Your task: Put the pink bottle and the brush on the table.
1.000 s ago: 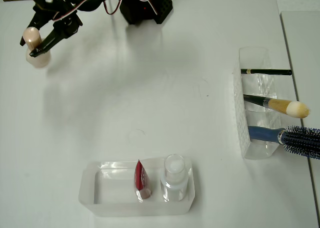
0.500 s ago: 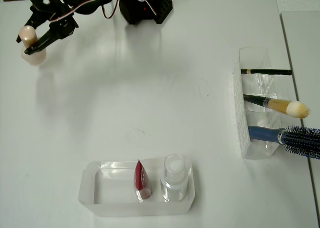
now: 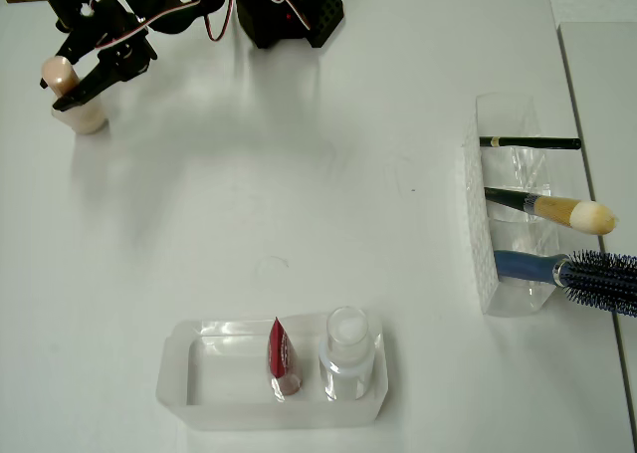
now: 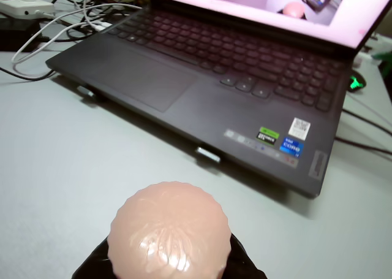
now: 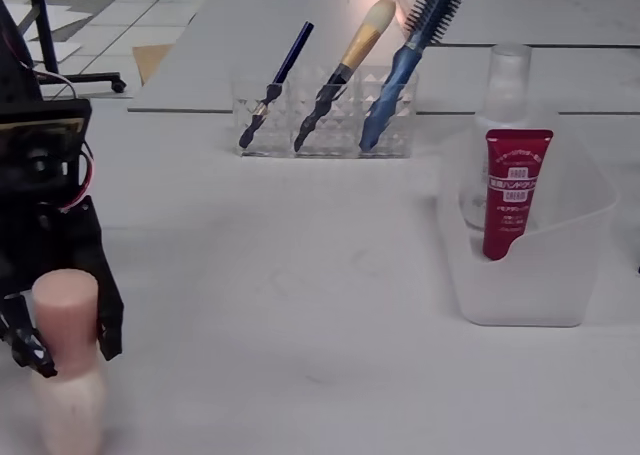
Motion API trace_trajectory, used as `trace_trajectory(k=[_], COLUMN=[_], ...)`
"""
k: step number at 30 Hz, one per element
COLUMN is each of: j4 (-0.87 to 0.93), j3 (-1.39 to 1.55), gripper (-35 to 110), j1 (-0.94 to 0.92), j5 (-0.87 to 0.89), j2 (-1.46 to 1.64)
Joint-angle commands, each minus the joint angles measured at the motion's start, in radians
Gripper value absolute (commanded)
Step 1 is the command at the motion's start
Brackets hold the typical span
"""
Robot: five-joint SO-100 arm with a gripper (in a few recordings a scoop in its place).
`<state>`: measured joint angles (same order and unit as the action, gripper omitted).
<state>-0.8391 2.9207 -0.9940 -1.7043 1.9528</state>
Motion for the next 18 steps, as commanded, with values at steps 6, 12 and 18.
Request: trace_trajectory(k=[6, 12, 18], j4=[-0.060, -0.077, -0.100], j3=[-0.035, -0.060, -0.066], gripper=[0, 0, 0], j1=[-0.011, -0.011, -0.011], j5=[0.060, 0.060, 0.021], j2=[-0.009, -0.037, -0.044])
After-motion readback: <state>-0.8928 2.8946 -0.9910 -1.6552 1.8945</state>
